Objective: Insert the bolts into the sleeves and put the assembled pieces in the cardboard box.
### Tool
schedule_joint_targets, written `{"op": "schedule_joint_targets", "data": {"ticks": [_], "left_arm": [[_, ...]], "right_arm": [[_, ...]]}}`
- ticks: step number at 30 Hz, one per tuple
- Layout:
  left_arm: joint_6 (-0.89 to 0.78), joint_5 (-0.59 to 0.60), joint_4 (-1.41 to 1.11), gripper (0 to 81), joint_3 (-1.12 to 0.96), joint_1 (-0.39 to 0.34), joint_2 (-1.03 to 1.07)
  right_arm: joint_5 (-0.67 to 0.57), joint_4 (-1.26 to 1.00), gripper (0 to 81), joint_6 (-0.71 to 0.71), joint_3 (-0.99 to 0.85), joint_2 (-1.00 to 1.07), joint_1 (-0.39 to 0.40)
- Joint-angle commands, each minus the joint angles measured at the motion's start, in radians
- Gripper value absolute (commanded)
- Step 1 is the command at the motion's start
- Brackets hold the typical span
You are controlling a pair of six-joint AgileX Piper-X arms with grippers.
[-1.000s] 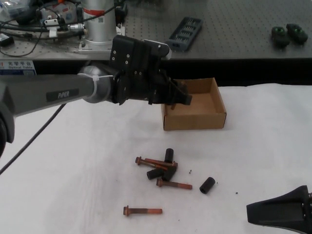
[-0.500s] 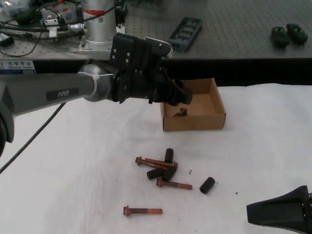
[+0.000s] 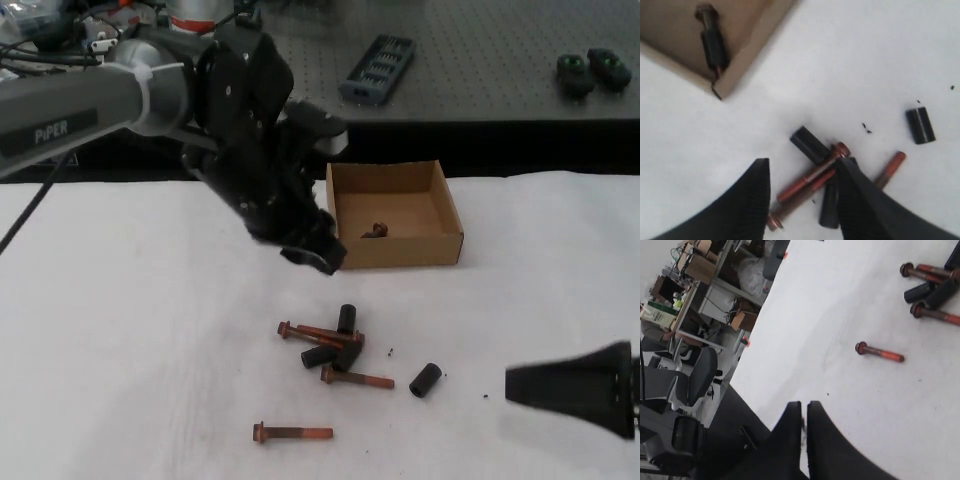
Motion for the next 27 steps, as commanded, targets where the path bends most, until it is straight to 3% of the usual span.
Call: {"op": "schedule_joint_targets", "data": {"ticks": [1,9,14,22,27], "left_arm": [[-0.321,-0.004,0.09,30.2,-0.009,0.001,-0.017],[-0.421,0.016,0.132,30.2,-0.004,0.001,-0.043],[-0.421,0.016,0.109,30.2,0.002,0.001,-0.124],[-0.431,-0.01,0.006,30.2,0.025,0.001,-0.295],[-0.465,-0.029,-0.007,30.2,0.196,0.025,-0.396]], "right_arm": [[0.011,-0.039,4.3,0.007,-0.013,-0.009,0.003],[0.019,-0.012,4.3,-0.002,-0.013,0.061,0.003],[-0.01,0.009,4.3,-0.099,-0.056,0.206,0.003],[0.106,0.271,4.3,-0.413,-0.328,0.42,0.003],[0.152,0.469,4.5,-0.598,-0.496,0.578,0.003]]}}
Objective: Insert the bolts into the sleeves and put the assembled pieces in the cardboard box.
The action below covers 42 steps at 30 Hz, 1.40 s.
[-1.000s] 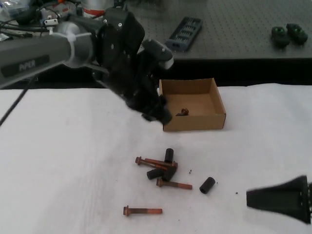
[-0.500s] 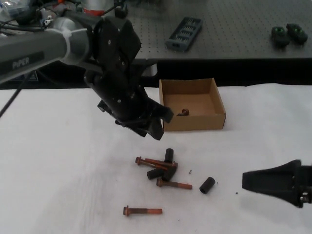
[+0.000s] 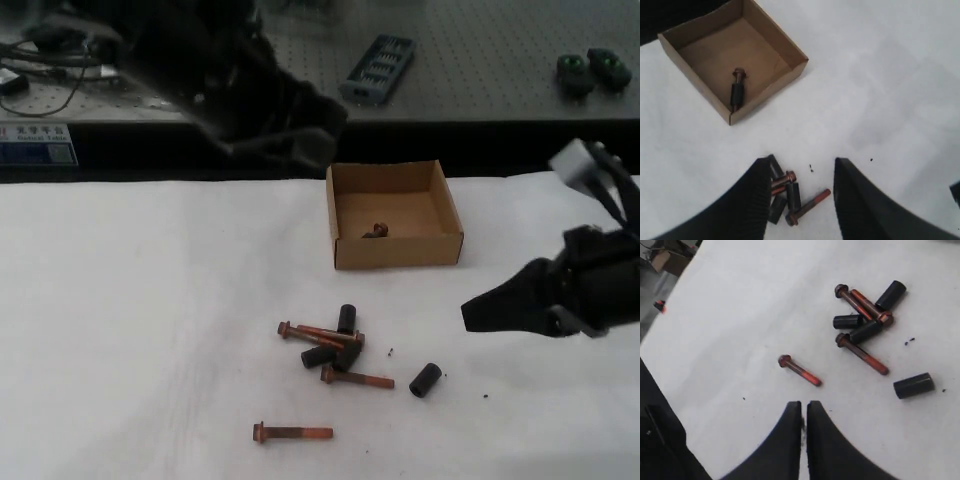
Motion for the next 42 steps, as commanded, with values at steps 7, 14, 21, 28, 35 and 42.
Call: {"op": "schedule_joint_targets", "data": {"ticks": [7,14,21,28,35,42], "left_arm": [[-0.187,-0.017,-0.266,30.2,0.421,0.11,-0.329],[-0.206,-0.017,-0.447,30.2,0.668,0.189,-0.562],[-0.229,-0.017,-0.452,30.2,0.809,0.191,-0.641],[-0.247,-0.067,-0.562,30.2,0.864,0.196,-0.7],[-0.25,-0.061,-0.578,30.2,0.875,0.268,-0.755],[-0.25,-0.016,-0.578,30.2,0.875,0.318,-0.788]], "right_arm": [[0.177,0.223,4.5,-0.256,-0.222,0.185,0.085],[0.277,0.211,4.5,-0.335,-0.289,0.3,0.233],[0.385,0.251,25.3,-0.374,-0.337,0.429,0.372],[0.474,0.321,21.3,-0.423,-0.401,0.516,0.459],[0.532,0.321,21.3,-0.44,-0.489,0.582,0.501],[0.532,0.323,21.3,-0.584,-0.572,0.62,0.515]]}}
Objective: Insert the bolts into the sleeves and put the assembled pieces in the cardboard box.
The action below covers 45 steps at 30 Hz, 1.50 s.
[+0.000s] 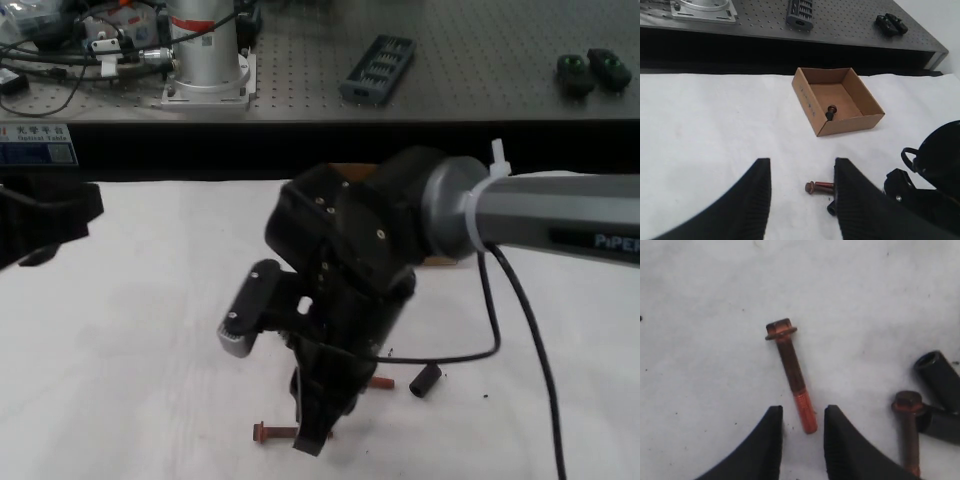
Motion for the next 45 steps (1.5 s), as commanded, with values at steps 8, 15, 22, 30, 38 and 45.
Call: {"op": "schedule_joint_targets", "data": {"ticks": [8,15,22,30,38,45], "left_arm": [[-0.012,-0.013,-0.061,30.2,-0.003,0.004,-0.022],[-0.012,-0.015,-0.076,30.2,0.004,0.004,-0.043],[-0.012,-0.015,-0.076,30.2,0.056,0.004,-0.121],[-0.012,-0.015,-0.076,30.2,0.1,0.004,-0.153],[-0.012,-0.015,-0.076,30.2,0.1,0.004,-0.17],[-0.012,-0.015,-0.076,30.2,0.1,0.004,-0.233]], "right_arm": [[-0.007,0.015,21.3,-0.128,-0.023,0.018,0.014],[-0.021,0.015,21.3,-0.132,-0.021,0.04,0.013],[-0.021,-0.009,21.3,-0.148,-0.023,0.066,0.016],[0.0,-0.048,21.3,-0.168,-0.023,0.072,0.034],[-0.006,-0.057,21.3,-0.181,-0.023,0.102,0.063],[-0.002,-0.094,21.3,-0.181,-0.023,0.116,0.082]]}}
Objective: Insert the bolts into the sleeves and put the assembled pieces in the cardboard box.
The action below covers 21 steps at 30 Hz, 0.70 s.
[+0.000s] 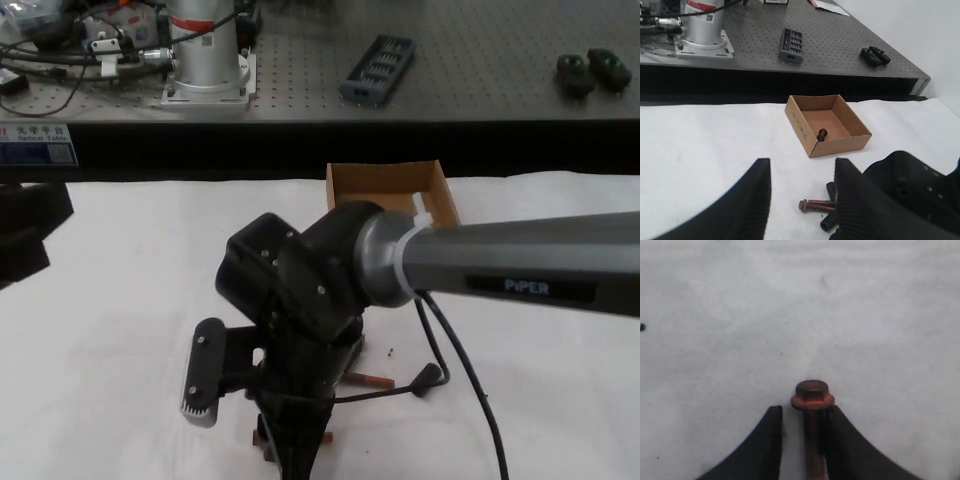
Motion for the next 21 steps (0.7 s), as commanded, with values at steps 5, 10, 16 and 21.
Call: {"op": "schedule_joint_targets", "data": {"ticks": [5,10,16,21], "left_arm": [[-0.006,-0.007,-0.021,30.2,-0.005,0.001,-0.084],[0.0,-0.005,-0.019,30.2,-0.005,0.001,-0.138],[0.001,-0.002,-0.016,30.2,-0.005,0.001,-0.152],[0.001,0.087,0.014,30.2,-0.005,0.001,-0.131]], "right_arm": [[-0.008,-0.012,21.3,-0.008,-0.007,0.007,0.003],[0.052,-0.018,9.8,0.001,-0.007,0.017,0.003],[0.103,-0.018,4.3,0.03,-0.007,0.016,0.003],[0.14,-0.026,4.3,0.17,-0.007,-0.018,-0.018]]}}
